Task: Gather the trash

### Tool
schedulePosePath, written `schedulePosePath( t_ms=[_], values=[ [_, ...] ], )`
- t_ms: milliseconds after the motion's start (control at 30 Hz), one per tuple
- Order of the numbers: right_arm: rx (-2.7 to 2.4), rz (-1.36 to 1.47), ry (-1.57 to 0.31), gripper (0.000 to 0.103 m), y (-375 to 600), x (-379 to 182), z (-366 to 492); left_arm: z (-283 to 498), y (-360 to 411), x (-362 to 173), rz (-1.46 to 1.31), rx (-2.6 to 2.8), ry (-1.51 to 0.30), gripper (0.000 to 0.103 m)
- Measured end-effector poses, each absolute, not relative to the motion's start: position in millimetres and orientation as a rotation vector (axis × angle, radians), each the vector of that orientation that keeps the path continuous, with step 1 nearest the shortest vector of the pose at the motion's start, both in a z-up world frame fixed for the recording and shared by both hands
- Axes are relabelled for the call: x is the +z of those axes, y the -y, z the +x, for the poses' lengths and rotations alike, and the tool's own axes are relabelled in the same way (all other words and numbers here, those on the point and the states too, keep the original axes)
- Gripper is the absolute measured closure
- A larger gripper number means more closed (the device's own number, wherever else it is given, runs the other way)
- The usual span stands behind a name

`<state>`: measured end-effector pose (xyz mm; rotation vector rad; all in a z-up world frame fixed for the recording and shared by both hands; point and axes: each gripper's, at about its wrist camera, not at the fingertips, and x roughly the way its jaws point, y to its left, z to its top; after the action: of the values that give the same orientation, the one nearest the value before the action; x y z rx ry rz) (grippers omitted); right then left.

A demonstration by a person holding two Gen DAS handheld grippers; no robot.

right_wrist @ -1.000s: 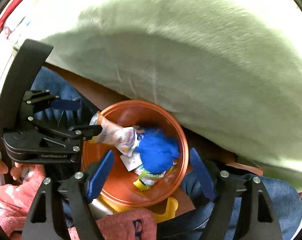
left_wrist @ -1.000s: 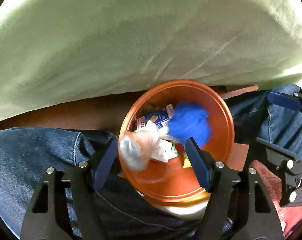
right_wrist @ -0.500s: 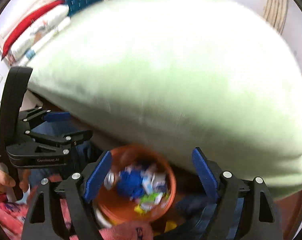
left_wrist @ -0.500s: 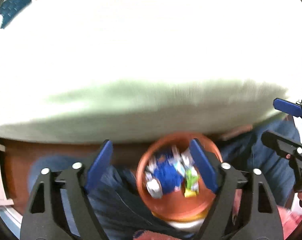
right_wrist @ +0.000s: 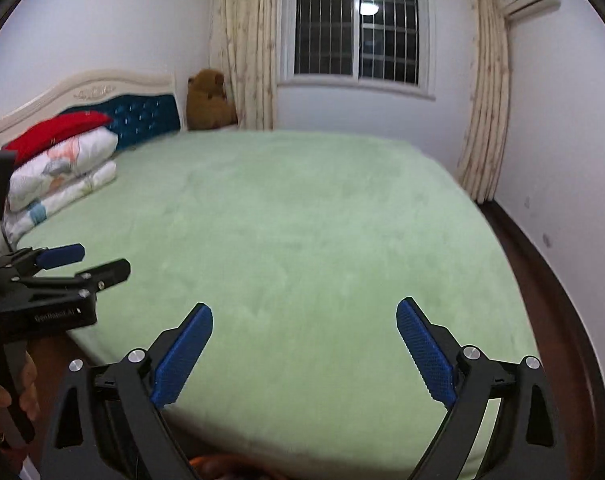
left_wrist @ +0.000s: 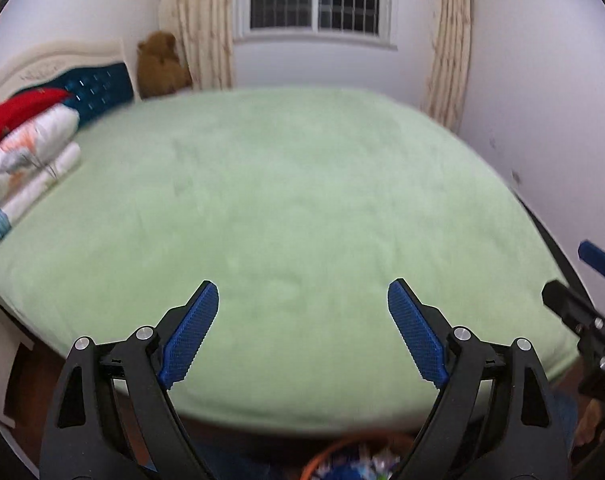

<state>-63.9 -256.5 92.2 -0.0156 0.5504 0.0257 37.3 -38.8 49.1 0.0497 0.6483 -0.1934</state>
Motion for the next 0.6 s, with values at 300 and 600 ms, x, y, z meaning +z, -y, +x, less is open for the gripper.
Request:
schedulePosePath(
  t_ms=[300, 600],
  values=[
    [-0.002, -0.015, -0.418, 0.006, 261.7, 129.6, -59.9, 38.3, 47.1, 88.5, 0.027, -0.176, -0.518, 0.018],
    [-0.005, -0.014, -0.386, 0.006, 262.1, 141.2, -62.8, 32.0, 45.7, 96.7, 0.028, -0.166, -0.473, 0.018]
  ],
)
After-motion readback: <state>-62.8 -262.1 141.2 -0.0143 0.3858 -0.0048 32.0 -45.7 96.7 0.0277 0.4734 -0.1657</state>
